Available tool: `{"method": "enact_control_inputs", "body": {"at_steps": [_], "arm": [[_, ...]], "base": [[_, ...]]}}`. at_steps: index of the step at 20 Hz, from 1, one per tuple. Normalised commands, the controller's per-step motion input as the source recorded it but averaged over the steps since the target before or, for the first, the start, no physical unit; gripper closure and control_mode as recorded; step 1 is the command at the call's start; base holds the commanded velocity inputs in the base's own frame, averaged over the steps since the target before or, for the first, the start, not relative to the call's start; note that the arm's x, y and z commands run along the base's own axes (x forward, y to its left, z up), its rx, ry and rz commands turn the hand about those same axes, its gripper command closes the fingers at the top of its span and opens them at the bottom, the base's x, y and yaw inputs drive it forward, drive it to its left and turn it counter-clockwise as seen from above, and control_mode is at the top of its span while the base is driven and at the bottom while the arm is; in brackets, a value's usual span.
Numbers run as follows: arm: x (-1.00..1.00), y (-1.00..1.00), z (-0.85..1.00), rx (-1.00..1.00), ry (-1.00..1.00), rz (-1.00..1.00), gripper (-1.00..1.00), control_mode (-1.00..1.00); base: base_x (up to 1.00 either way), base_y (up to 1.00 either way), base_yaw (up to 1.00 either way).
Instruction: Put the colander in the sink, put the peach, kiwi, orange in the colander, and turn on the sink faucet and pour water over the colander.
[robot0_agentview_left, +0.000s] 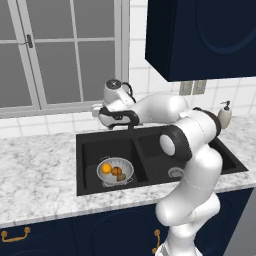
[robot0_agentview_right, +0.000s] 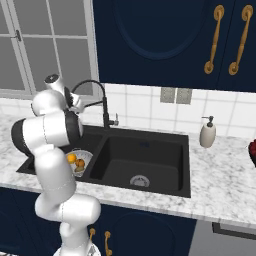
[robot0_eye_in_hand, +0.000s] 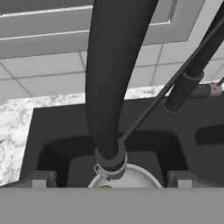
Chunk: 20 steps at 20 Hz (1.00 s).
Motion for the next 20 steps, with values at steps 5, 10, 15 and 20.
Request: {"method": "enact_control_inputs", "body": {"at_steps": [5,10,15,20], "arm": [[-0.51,-0.07,0.22,0.09,0.01,0.00,-1.00,-1.00],[-0.62,-0.65,0.11,0.00,0.00,0.00,-1.00,-1.00],[-0.53,-0.88,0.04,0.00,-0.02,0.07,-1.00,-1.00],[-0.29,-0.93,0.00,0.00,-0.01,0.24,-1.00,-1.00]], "base": [[0.00,0.00,0.00],[0.00,0.00,0.00],[0.00,0.00,0.00],[0.00,0.00,0.00]]}}
